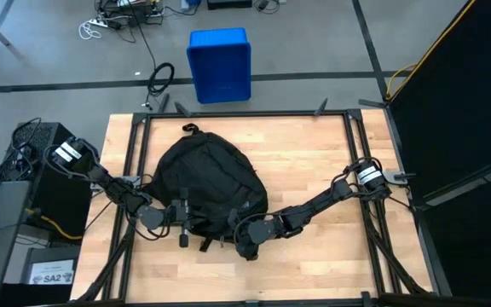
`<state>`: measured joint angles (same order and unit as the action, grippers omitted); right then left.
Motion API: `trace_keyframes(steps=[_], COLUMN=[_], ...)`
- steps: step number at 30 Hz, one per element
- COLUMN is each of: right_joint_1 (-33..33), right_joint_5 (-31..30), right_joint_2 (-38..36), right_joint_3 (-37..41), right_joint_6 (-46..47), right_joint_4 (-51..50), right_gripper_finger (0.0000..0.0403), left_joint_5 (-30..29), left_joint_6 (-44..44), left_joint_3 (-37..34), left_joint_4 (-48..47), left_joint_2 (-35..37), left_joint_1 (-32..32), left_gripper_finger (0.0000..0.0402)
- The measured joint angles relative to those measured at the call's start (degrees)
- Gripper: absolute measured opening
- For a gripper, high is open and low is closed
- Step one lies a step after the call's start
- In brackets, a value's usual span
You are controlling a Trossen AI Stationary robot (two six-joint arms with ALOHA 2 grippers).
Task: Unpack backpack
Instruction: Open the backpack
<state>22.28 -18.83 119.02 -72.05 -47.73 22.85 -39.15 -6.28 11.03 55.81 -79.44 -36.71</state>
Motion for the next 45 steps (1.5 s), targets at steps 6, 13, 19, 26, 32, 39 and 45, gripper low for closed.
trace_keyframes(steps=[6,13,19,26,32,39,45], right_joint_1=[1.2,3.4,2.9,1.4,0.4,-0.1,-0.2], right_joint_5=[-2.6,-8.6,-8.6,-8.5,-8.4,-8.5,-8.5], right_joint_2=[0.0,0.0,-0.1,-0.1,-0.1,-0.1,-0.1], right_joint_3=[0.0,0.0,0.0,0.0,0.0,0.0,0.0], right_joint_6=[0.3,1.8,4.7,8.8,12.3,14.8,14.9], right_joint_4=[0.0,-0.9,-2.4,-3.2,-3.8,-3.3,-2.1], right_gripper_finger=[0.0011,0.0002,0.0001,0.0001,0.0000,0.0000,0.0000], left_joint_5=[0.0,0.1,-0.2,-1.0,-1.7,-1.6,-6.0], left_joint_6=[0.0,0.0,2.5,12.3,20.4,16.0,10.1], left_joint_3=[0.1,0.1,0.1,1.4,6.3,16.8,25.4], left_joint_4=[-1.9,-3.0,-1.7,3.5,2.1,-20.7,-35.2], left_joint_2=[0.0,0.0,0.0,0.0,0.1,-1.6,-8.5], left_joint_1=[0.0,0.0,0.0,0.0,-1.1,-3.6,-6.1], left_gripper_finger=[0.0000,0.0000,0.0024,0.0115,0.0181,0.0197,0.0198])
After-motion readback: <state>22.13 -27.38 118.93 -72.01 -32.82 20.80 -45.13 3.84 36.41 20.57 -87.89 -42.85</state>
